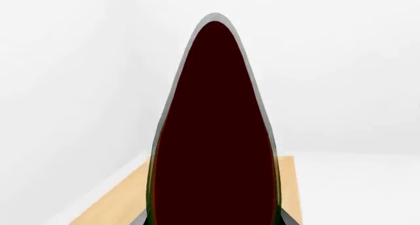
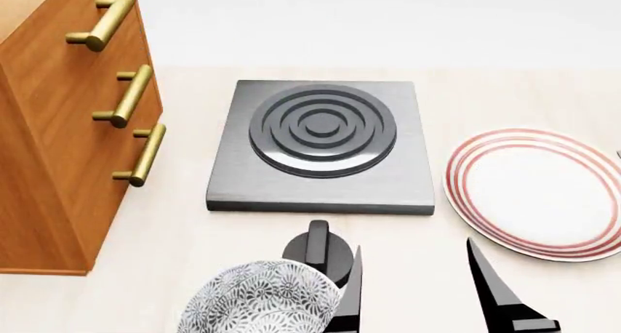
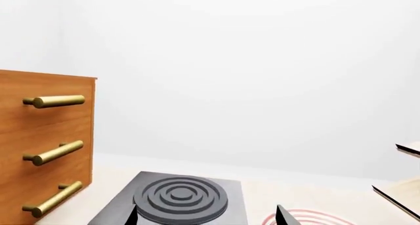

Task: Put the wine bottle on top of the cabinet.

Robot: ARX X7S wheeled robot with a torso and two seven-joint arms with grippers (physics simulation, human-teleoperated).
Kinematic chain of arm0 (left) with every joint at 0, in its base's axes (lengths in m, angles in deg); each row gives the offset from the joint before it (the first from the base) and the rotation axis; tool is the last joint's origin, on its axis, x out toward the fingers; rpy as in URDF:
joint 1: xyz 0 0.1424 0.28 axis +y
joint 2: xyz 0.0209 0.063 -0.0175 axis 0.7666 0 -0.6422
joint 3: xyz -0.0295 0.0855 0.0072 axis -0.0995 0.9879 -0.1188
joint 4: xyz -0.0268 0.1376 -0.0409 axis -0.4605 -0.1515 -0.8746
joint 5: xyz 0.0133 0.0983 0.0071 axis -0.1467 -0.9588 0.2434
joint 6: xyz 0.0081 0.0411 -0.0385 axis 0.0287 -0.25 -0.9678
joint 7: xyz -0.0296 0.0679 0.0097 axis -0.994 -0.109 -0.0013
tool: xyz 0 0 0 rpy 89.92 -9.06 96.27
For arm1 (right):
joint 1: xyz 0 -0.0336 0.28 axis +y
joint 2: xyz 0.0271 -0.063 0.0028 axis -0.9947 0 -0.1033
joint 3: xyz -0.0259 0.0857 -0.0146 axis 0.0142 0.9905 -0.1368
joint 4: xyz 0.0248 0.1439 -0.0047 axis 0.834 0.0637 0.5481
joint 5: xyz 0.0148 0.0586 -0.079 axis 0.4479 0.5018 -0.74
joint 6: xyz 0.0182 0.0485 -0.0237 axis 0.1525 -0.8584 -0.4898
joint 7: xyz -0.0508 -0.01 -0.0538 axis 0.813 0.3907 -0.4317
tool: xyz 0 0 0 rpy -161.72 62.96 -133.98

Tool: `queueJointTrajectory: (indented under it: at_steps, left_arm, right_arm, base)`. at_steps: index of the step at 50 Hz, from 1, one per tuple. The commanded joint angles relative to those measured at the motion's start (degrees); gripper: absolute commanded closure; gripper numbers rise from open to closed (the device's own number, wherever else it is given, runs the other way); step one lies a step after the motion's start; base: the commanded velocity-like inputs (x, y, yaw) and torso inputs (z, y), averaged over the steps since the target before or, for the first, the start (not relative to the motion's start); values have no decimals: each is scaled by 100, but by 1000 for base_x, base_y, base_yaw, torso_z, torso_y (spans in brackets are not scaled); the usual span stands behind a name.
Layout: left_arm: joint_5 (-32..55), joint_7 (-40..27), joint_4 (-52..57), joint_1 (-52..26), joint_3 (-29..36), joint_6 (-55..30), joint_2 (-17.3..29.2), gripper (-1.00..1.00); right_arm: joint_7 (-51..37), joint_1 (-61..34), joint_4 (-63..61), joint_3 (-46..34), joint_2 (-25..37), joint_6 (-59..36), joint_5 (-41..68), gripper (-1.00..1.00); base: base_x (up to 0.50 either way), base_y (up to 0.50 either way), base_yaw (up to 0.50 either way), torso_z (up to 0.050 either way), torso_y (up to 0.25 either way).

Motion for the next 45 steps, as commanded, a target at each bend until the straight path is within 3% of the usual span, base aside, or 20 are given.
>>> queueJointTrajectory:
  at_steps: [1, 45]
  left_arm:
    - [172, -199, 97, 115, -209, 9, 38, 100]
    - [137, -202, 63, 571, -113, 204, 62, 100]
  right_arm:
    - [-19, -8, 9, -36, 4, -1, -6, -100]
    - [-68, -45, -33, -109, 70, -32, 23, -100]
  base:
    - [0, 0, 0, 0, 0]
    - [0, 0, 0, 0, 0]
